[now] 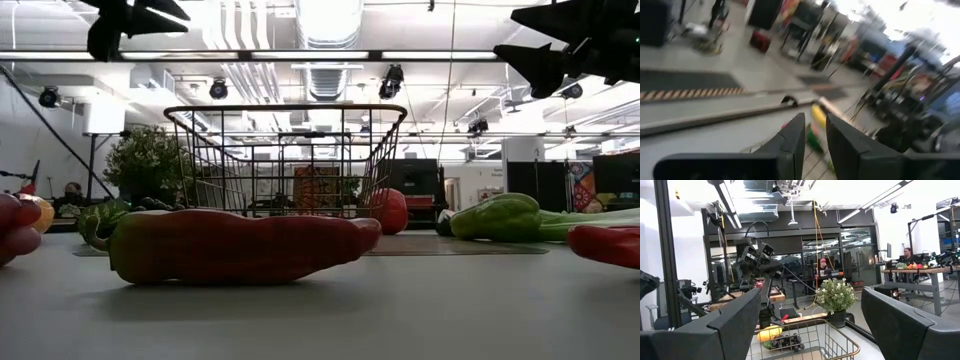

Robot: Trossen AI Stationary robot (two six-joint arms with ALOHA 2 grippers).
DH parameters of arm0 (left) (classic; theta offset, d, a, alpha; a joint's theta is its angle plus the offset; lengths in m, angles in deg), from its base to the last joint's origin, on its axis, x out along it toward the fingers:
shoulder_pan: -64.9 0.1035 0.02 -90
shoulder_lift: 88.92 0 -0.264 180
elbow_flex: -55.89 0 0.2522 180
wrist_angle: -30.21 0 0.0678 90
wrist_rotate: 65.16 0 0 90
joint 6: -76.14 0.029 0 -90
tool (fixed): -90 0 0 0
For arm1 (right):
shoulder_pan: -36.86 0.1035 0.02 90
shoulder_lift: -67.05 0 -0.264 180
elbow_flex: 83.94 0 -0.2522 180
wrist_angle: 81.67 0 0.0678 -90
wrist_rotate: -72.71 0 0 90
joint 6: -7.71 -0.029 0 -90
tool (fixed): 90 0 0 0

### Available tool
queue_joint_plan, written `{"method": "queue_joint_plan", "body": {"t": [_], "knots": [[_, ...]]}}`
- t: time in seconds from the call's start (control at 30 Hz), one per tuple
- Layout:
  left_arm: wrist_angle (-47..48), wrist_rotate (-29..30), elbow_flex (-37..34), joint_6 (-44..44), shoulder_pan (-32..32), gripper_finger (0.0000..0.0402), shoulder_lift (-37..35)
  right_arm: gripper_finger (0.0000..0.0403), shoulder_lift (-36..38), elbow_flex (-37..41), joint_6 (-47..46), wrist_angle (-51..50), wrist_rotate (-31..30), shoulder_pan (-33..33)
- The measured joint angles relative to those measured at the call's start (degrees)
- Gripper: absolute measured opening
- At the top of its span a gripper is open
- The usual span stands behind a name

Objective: Build produce basket
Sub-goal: Put the yellow mango into the wire basket

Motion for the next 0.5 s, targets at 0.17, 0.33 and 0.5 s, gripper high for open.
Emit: {"method": "queue_joint_plan", "body": {"t": [0.17, 0.33, 0.5], "knots": [[26.69, -3.21, 9.13, -21.35, 0.1, 0.006, 6.44, 0.0325, 0.0, 0.0, 0.04, -0.02, -0.01, 0.0], [53.09, -13.37, 14.42, -46.35, 0.12, 0.006, 13.14, 0.0325, 0.0, 0.0, 0.28, 0.25, -0.13, 0.0], [66.93, -27.25, 13.79, -62.2, 1.02, 0.006, 20.53, 0.0325, 0.0, 0.0, 2.69, 0.29, -0.61, 0.0]]}}
